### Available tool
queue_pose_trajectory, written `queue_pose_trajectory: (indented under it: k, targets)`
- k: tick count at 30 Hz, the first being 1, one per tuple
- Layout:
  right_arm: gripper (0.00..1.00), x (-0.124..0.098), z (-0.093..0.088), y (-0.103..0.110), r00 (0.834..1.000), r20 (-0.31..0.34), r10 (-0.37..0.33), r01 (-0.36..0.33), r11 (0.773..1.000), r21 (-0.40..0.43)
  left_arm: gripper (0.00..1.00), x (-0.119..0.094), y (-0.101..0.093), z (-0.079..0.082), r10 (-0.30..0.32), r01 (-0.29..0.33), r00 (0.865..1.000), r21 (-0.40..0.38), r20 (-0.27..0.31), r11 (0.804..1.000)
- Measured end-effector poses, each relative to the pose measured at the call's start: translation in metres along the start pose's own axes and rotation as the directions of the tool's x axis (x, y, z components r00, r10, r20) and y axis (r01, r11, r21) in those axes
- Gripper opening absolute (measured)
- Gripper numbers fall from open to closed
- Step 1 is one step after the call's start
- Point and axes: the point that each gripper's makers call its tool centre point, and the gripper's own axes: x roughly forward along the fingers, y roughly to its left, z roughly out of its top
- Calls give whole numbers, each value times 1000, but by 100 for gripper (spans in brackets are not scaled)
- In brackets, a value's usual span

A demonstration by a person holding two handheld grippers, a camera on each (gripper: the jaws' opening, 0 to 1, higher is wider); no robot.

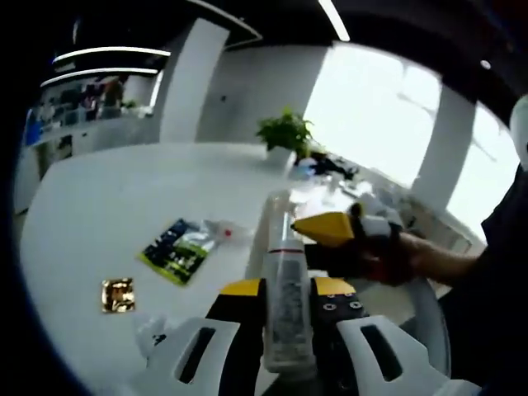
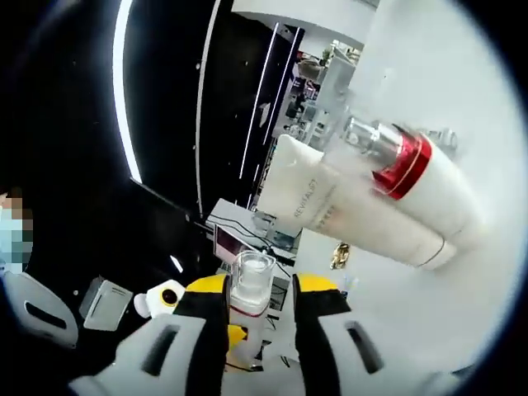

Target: Arrange the skincare products in the storage area until every visible bottle or jar stands upright without overlapping.

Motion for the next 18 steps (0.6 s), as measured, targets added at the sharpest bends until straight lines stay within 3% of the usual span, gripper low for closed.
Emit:
queue_pose_trajectory:
  k: [5,9,15,18]
  targets:
    - [22,1,2,6,1000,-13,17,-17,1000,-24,17,4,-3,1,-13,13,1000,9,-11,1000]
    - [20,2,5,11,1000,-2,28,-28,998,-64,17,6,-2,2,-14,15,1000,18,-13,1000]
    - [19,3,8,8,1000,-1,22,-22,998,-56,17,11,3,0,-9,10,999,42,-37,999]
    - [19,1,8,6,1000,-18,0,-2,993,-117,17,18,-2,-6,-15,19,998,49,-68,999]
